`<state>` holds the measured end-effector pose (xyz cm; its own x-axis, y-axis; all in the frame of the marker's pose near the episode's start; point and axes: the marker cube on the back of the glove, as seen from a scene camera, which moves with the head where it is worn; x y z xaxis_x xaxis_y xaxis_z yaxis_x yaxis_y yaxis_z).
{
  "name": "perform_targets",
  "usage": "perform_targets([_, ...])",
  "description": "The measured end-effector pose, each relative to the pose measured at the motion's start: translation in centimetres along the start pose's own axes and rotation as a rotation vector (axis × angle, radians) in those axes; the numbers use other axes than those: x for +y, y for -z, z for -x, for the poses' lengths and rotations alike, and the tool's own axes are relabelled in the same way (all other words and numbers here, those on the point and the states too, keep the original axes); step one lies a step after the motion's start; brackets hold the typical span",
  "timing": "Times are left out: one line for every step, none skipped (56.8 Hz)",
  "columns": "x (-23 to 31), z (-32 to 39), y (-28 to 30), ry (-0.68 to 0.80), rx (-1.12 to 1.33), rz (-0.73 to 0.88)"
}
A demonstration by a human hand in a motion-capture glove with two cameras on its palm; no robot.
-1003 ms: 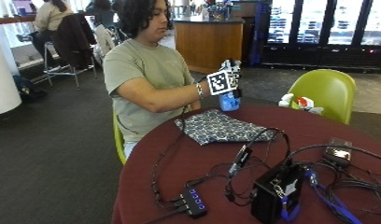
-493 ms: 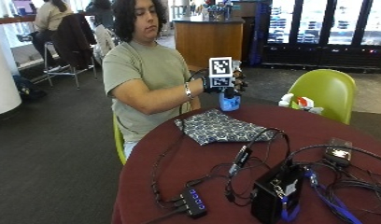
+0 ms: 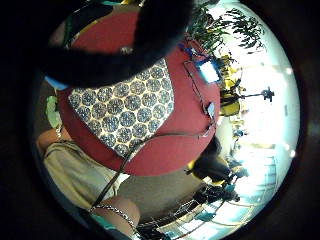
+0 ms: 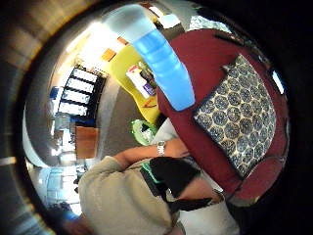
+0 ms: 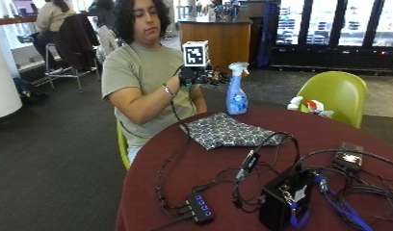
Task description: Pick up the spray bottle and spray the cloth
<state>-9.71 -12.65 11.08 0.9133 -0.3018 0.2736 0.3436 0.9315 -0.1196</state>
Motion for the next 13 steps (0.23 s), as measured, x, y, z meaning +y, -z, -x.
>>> perform_targets([0.2, 0.1, 0.0, -0.001, 0.004, -0.004])
perform_targets([0.4, 0.2, 0.0, 0.001, 0.007, -0.008])
perform_targets([0.6, 0.2, -0.1, 0.002, 0.01, -0.011])
perform_targets([0.7, 0.2, -0.1, 0.001, 0.016, -0.013])
perform_targets([0.8, 0.0, -0.1, -0.002, 0.019, -0.016])
perform_targets([0.8, -0.1, -0.1, -0.005, 0.018, -0.018])
perform_targets([0.8, -0.2, -0.2, -0.003, 0.007, -0.019])
perform_targets([0.9, -0.1, -0.2, 0.008, -0.011, -0.017])
perform_targets([1.0, 0.1, -0.2, 0.026, -0.034, -0.012])
perform_targets([1.2, 0.3, -0.3, 0.046, -0.054, -0.004])
perform_targets([1.3, 0.5, -0.4, 0.06, -0.065, 0.002])
perform_targets([1.4, 0.6, -0.5, 0.065, -0.068, 0.008])
perform_targets([1.4, 0.7, -0.6, 0.065, -0.067, 0.01])
